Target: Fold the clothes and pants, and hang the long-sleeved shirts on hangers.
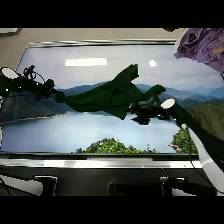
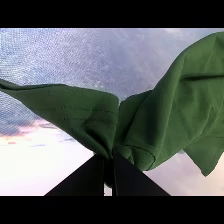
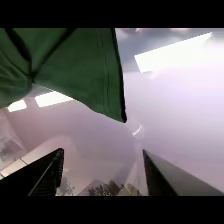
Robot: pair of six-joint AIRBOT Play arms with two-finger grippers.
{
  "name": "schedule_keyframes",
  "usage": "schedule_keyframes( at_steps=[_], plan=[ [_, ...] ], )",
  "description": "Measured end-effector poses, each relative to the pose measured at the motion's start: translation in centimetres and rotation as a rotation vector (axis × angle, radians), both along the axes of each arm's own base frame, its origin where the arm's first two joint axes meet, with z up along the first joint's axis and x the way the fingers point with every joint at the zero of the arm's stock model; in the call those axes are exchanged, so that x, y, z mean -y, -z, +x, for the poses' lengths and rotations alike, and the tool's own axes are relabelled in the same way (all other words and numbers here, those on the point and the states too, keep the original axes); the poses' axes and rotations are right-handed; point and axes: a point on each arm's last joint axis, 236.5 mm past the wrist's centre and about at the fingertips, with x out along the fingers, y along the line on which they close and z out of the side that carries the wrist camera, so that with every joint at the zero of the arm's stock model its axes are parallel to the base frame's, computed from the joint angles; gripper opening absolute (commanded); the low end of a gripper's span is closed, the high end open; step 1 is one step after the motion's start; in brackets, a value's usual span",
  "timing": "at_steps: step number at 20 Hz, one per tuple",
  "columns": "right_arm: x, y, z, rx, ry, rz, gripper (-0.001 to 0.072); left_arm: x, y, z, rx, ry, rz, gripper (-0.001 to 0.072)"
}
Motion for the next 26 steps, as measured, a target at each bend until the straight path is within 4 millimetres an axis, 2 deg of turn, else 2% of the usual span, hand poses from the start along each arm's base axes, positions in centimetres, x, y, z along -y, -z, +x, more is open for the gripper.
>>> schedule_keyframes(
  at_steps=[2,5,12,14,15,17,18,21,23,25,26],
  plan=[
    [-2.0,1.8,-0.4,-0.017,0.021,0.000,0.0514,0.0,0.0,0.0,0.000,0.001,0.000,0.0021],
    [-3.1,3.5,-0.2,-0.026,0.064,-0.002,0.0510,0.0,0.0,0.0,0.001,0.001,0.000,0.0021],
    [-2.9,4.5,1.7,0.028,0.150,-0.027,0.0395,0.0,0.0,0.1,0.003,-0.001,0.001,0.0021],
    [-2.6,4.7,2.1,0.037,0.162,-0.036,0.0265,-0.1,0.0,0.1,0.006,-0.003,0.002,0.0021],
    [-2.6,4.9,2.1,0.038,0.164,-0.039,0.0241,-0.1,0.0,0.1,0.006,-0.003,0.002,0.0021],
    [-2.5,5.0,2.3,0.042,0.167,-0.044,0.0057,-0.1,0.0,0.2,0.008,-0.004,0.002,0.0021],
    [-2.5,5.1,2.3,0.043,0.166,-0.046,0.0032,-0.1,0.0,0.2,0.009,-0.004,0.002,0.0021],
    [-2.7,4.4,3.0,0.074,0.151,-0.047,0.0031,-0.1,0.0,0.2,0.009,-0.004,0.002,0.0021],
    [-2.9,3.1,3.7,0.105,0.147,-0.034,0.0031,-0.1,-0.1,0.2,0.009,-0.004,0.001,0.0021],
    [-2.9,0.7,4.6,0.158,0.143,-0.017,0.0031,0.2,-0.9,0.3,0.032,0.002,-0.020,0.0020],
    [-2.7,-1.2,5.3,0.200,0.139,-0.009,0.0030,0.6,-1.8,0.5,0.057,0.007,-0.044,0.0020]
  ],
)
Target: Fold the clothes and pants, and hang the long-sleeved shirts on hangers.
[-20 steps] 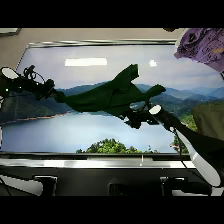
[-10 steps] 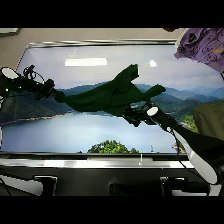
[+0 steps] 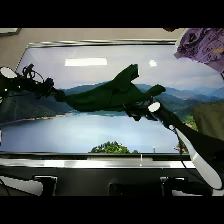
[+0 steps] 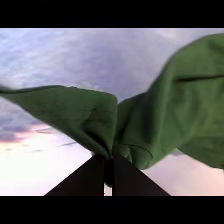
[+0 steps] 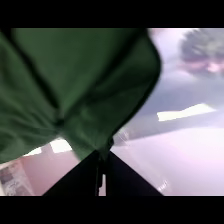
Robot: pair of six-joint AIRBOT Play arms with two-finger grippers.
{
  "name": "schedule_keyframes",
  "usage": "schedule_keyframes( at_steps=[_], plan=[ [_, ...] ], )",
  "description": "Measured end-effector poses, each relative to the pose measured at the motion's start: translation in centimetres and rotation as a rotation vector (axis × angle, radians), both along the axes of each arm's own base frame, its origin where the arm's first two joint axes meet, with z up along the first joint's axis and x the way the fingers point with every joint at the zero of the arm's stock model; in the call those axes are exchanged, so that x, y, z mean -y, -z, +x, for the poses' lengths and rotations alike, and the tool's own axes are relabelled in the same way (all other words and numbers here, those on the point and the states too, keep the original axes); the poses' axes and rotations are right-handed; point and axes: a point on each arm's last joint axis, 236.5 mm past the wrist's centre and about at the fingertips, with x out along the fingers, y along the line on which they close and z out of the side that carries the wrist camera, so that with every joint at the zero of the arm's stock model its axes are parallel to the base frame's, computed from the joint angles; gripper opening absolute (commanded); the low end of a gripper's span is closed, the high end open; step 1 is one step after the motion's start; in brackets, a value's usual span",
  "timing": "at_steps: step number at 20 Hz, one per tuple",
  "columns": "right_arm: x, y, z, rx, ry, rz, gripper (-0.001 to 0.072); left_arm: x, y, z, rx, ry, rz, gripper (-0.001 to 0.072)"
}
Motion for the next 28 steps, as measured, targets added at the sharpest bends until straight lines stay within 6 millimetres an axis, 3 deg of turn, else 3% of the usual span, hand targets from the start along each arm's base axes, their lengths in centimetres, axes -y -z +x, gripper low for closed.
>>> schedule_keyframes(
  at_steps=[2,3,5,7,9,11,13,15,18,19,21,24,26,28],
  plan=[
    [1.1,-5.5,1.5,0.120,-0.010,0.002,0.0030,0.4,-3.4,0.8,0.096,-0.011,-0.076,0.0020],
    [1.9,-9.4,2.2,0.204,-0.009,0.003,0.0030,0.4,-5.7,1.3,0.157,-0.028,-0.119,0.0020],
    [4.1,-18.9,2.8,0.405,0.000,-0.002,0.0030,-0.3,-11.8,1.8,0.312,-0.073,-0.199,0.0019],
    [6.8,-29.6,1.6,0.639,0.022,-0.034,0.0030,-1.7,-18.6,0.9,0.479,-0.121,-0.233,0.0019],
    [9.1,-39.8,-2.0,0.874,0.043,-0.097,0.0030,-2.9,-25.5,-1.6,0.646,-0.153,-0.224,0.0019],
    [11.1,-48.1,-7.0,1.080,0.072,-0.174,0.0030,-3.3,-32.0,-5.4,0.810,-0.168,-0.174,0.0019],
    [12.8,-53.8,-12.0,1.233,0.105,-0.250,0.0030,-3.3,-37.8,-10.0,0.982,-0.194,-0.077,0.0019],
    [14.1,-57.6,-16.1,1.337,0.149,-0.299,0.0030,-3.4,-42.4,-14.6,1.139,-0.244,0.057,0.0019],
    [15.3,-60.2,-18.7,1.407,0.197,-0.329,0.0030,-4.3,-46.9,-19.9,1.298,-0.366,0.205,0.0019],
    [15.4,-60.2,-18.5,1.401,0.203,-0.335,0.0030,-4.7,-47.7,-21.0,1.323,-0.398,0.241,0.0019],
    [15.2,-58.5,-16.2,1.321,0.185,-0.340,0.0031,-5.4,-47.8,-21.6,1.328,-0.433,0.279,0.0019],
    [14.1,-51.8,-9.5,1.070,0.113,-0.340,0.0031,-6.8,-44.8,-18.6,1.216,-0.421,0.290,0.0019],
    [13.2,-45.4,-4.4,0.875,0.046,-0.362,0.0031,-7.2,-40.6,-14.6,1.083,-0.359,0.272,0.0019],
    [12.0,-37.9,0.5,0.689,-0.023,-0.392,0.0031,-7.1,-34.6,-9.5,0.925,-0.280,0.253,0.0019]
  ],
)
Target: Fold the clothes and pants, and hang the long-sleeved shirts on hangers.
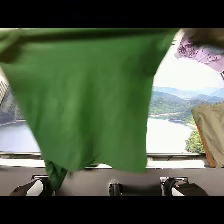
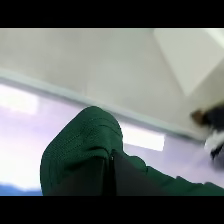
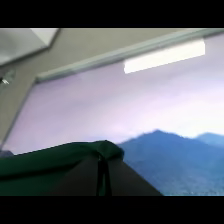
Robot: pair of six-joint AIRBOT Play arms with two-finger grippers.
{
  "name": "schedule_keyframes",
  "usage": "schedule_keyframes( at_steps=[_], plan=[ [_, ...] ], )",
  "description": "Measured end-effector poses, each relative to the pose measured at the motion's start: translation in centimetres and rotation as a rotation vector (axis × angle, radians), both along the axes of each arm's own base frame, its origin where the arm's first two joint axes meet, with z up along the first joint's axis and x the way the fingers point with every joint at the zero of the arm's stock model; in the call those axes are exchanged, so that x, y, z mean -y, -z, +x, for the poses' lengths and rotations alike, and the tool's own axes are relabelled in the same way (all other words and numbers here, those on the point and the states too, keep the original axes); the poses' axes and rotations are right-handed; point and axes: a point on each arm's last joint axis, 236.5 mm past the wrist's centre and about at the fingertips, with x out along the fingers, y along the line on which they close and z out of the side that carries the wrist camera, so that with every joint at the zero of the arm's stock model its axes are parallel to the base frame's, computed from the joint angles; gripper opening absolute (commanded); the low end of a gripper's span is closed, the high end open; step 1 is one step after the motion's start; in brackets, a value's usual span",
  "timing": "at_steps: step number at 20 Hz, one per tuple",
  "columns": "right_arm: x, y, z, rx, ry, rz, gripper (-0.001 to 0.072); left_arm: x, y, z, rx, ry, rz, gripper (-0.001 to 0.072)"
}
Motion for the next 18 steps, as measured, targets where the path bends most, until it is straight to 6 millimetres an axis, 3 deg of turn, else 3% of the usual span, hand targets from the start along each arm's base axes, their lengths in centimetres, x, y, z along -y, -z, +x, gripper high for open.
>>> schedule_keyframes(
  at_steps=[3,5,7,9,12,13,15,16,17,18],
  plan=[
    [-1.7,11.1,6.1,-0.229,-0.016,-0.043,0.0031,1.2,10.9,7.4,-0.249,0.083,0.001,0.0019],
    [-2.3,17.9,9.6,-0.334,0.002,-0.046,0.0031,2.4,18.4,11.2,-0.390,0.120,-0.004,0.0019],
    [-2.7,23.5,11.9,-0.410,0.030,-0.029,0.0031,3.6,25.0,13.8,-0.497,0.145,-0.019,0.0019],
    [-3.3,28.4,13.3,-0.485,0.057,0.015,0.0032,4.5,30.2,15.2,-0.579,0.151,-0.035,0.0020],
    [-4.2,33.5,13.8,-0.581,0.074,0.072,0.0041,5.2,35.3,15.9,-0.664,0.156,-0.052,0.0044],
    [-4.5,34.5,13.8,-0.607,0.077,0.090,0.0129,5.3,36.1,15.9,-0.678,0.158,-0.054,0.0152],
    [-5.0,35.8,13.5,-0.648,0.073,0.112,0.0360,5.3,36.9,15.9,-0.703,0.164,-0.059,0.0468],
    [-5.2,35.9,13.1,-0.665,0.069,0.120,0.0383,5.2,36.8,15.8,-0.711,0.168,-0.061,0.0546],
    [-5.5,35.8,12.7,-0.677,0.053,0.120,0.0386,4.9,36.5,15.6,-0.724,0.175,-0.063,0.0547],
    [-5.6,35.3,12.2,-0.681,0.026,0.104,0.0438,4.4,36.1,15.3,-0.737,0.182,-0.065,0.0547]
  ],
)
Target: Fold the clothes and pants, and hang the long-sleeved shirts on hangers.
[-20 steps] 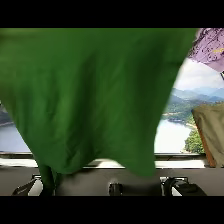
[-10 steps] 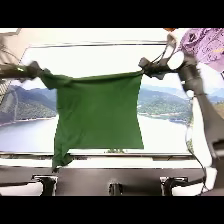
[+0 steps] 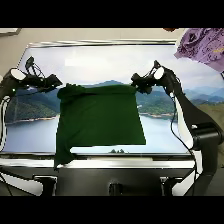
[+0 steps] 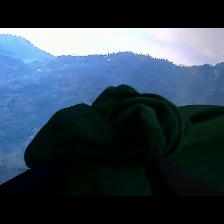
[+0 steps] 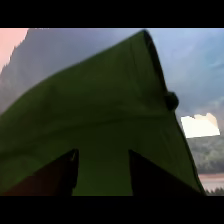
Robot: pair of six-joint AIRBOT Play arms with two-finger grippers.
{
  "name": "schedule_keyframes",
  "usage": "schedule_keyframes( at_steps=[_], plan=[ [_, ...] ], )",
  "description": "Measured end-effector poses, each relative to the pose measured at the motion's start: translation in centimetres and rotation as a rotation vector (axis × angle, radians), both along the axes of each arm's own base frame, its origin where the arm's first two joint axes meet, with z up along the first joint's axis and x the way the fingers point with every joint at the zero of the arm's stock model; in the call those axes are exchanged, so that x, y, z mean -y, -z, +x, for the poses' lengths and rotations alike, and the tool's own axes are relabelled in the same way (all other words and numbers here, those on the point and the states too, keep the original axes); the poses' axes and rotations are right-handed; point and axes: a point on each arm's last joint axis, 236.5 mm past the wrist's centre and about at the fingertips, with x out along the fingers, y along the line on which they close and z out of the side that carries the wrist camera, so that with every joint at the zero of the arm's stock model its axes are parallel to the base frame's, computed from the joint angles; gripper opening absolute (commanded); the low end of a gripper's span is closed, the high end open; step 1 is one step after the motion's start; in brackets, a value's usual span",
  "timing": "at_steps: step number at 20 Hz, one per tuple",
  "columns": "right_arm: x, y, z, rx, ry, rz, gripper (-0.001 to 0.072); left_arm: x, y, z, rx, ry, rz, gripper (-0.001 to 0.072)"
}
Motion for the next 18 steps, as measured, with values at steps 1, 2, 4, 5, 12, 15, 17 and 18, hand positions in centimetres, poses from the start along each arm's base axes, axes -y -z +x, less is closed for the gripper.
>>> schedule_keyframes(
  at_steps=[1,2,4,5,12,15,17,18],
  plan=[
    [0.0,-0.9,-0.6,0.005,-0.041,-0.007,0.0488,-0.5,-0.4,-0.5,-0.020,0.015,-0.001,0.0547],
    [0.3,-1.9,-1.3,0.012,-0.087,-0.021,0.0487,-1.3,-1.0,-1.3,-0.044,0.034,-0.001,0.0547],
    [2.0,-4.4,-3.0,0.031,-0.185,-0.059,0.0486,-3.3,-2.5,-2.9,-0.075,0.036,-0.017,0.0547],
    [3.3,-5.8,-4.0,0.044,-0.236,-0.082,0.0485,-4.4,-3.4,-3.7,-0.081,0.028,-0.025,0.0547],
    [12.4,-6.5,-15.0,-0.081,-0.418,-0.101,0.0485,-9.9,-5.8,-12.9,-0.144,-0.120,-0.083,0.0539],
    [12.6,-1.9,-21.5,-0.224,-0.448,-0.022,0.0484,-9.5,-3.6,-17.1,-0.207,-0.169,-0.119,0.0539],
    [11.8,1.0,-25.0,-0.295,-0.458,0.041,0.0483,-8.8,-2.0,-19.2,-0.246,-0.185,-0.141,0.0539],
    [11.3,2.1,-26.3,-0.318,-0.460,0.067,0.0483,-8.4,-1.2,-20.1,-0.267,-0.189,-0.151,0.0539]
  ],
)
